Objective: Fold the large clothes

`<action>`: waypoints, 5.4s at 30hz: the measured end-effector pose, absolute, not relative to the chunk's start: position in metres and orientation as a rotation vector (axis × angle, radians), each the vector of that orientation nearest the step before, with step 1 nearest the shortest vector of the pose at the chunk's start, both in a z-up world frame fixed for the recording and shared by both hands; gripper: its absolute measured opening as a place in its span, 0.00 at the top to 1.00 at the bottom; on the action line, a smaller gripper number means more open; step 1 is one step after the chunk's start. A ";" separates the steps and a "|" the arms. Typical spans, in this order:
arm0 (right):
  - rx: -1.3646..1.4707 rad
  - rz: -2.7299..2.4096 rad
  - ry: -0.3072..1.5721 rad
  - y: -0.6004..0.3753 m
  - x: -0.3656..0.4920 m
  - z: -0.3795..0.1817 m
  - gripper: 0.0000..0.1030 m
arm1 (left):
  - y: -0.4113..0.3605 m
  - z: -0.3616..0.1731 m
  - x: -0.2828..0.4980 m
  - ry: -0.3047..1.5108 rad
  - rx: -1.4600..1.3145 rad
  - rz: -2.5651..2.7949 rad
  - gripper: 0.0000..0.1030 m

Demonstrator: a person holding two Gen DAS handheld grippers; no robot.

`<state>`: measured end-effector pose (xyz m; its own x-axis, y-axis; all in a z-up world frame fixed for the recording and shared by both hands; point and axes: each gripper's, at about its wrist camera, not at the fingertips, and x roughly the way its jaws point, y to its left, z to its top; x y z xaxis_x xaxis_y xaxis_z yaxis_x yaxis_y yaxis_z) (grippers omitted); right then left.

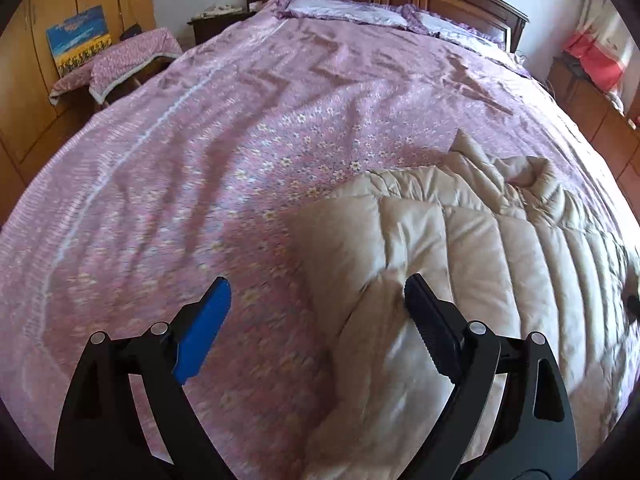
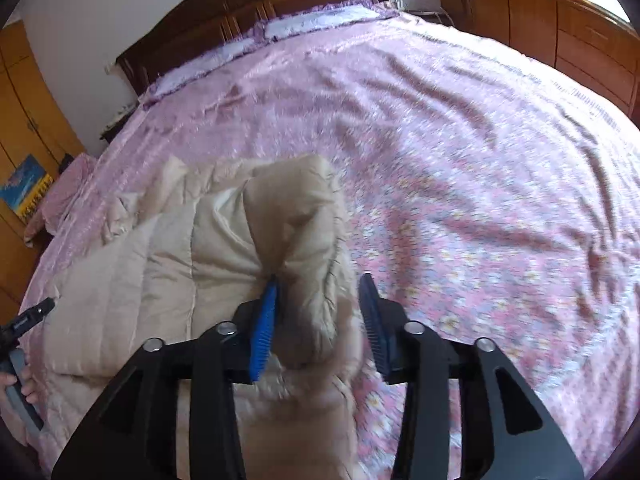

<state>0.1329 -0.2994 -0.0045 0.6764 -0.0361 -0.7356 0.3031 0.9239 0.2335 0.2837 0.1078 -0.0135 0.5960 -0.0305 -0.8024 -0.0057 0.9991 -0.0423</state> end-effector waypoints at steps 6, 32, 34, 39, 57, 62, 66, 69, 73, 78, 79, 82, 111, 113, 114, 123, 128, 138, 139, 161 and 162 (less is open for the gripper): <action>0.323 -0.190 0.754 -0.298 0.099 0.020 0.40 | 0.131 0.010 0.247 0.913 -0.078 -0.010 0.14; 0.236 -0.125 0.912 -0.248 -0.063 -0.003 0.28 | 0.132 0.003 0.039 1.079 -0.082 -0.085 0.14; 0.234 -0.132 0.929 -0.245 -0.071 -0.008 0.28 | 0.131 0.001 0.032 1.088 -0.077 -0.092 0.14; 0.230 -0.134 0.974 -0.240 -0.085 -0.021 0.28 | 0.128 -0.004 0.015 1.109 -0.068 -0.106 0.14; 0.209 -0.116 1.027 -0.227 -0.108 -0.038 0.22 | 0.123 -0.035 -0.015 1.215 -0.083 -0.125 0.14; 0.199 -0.114 1.037 -0.224 -0.107 -0.038 0.22 | 0.123 -0.043 -0.016 1.251 -0.145 -0.188 0.14; 0.206 -0.107 1.047 -0.223 -0.107 -0.041 0.22 | 0.116 -0.046 -0.020 1.251 -0.115 -0.206 0.14; 0.198 -0.096 1.054 -0.219 -0.108 -0.042 0.22 | 0.113 -0.045 -0.021 1.258 -0.123 -0.227 0.14; 0.208 -0.074 1.060 -0.216 -0.108 -0.041 0.22 | 0.102 -0.040 -0.022 1.252 -0.110 -0.277 0.15; 0.193 -0.030 1.063 -0.208 -0.111 -0.037 0.29 | 0.089 -0.033 -0.025 1.232 -0.081 -0.301 0.25; 0.183 -0.027 1.057 -0.206 -0.112 -0.036 0.35 | 0.089 -0.033 -0.025 1.230 -0.087 -0.298 0.32; 0.167 -0.028 1.042 -0.205 -0.115 -0.032 0.52 | 0.099 -0.032 -0.025 1.230 -0.121 -0.291 0.56; 0.307 0.132 0.704 -0.235 -0.110 0.086 0.87 | 0.123 0.091 -0.002 0.946 -0.086 -0.376 0.88; 0.285 0.114 0.669 -0.237 -0.096 0.091 0.87 | 0.122 0.099 0.008 0.907 -0.077 -0.362 0.88; 0.283 0.107 0.658 -0.238 -0.091 0.092 0.87 | 0.121 0.103 0.013 0.893 -0.079 -0.354 0.88; 0.194 0.030 0.570 -0.245 -0.023 0.103 0.87 | 0.099 0.117 0.088 0.803 -0.023 -0.250 0.88; 0.184 -0.037 0.568 -0.251 0.021 0.083 0.87 | 0.087 0.099 0.132 0.812 -0.013 -0.189 0.88; 0.159 -0.108 0.673 -0.253 0.083 0.015 0.83 | 0.070 0.027 0.186 0.882 0.045 -0.104 0.84; 0.153 -0.111 0.676 -0.252 0.085 0.012 0.81 | 0.067 0.021 0.188 0.883 0.060 -0.098 0.83; 0.197 -0.146 0.750 -0.253 0.092 0.004 0.40 | 0.067 0.011 0.193 0.924 0.042 -0.107 0.53; 0.205 -0.154 0.735 -0.254 0.089 0.010 0.33 | 0.070 0.016 0.190 0.914 0.039 -0.097 0.36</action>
<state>0.0887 -0.2540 0.0096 0.7322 -0.0675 -0.6778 0.2106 0.9687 0.1310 0.1899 0.0696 0.0162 0.6069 -0.0674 -0.7919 0.1005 0.9949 -0.0077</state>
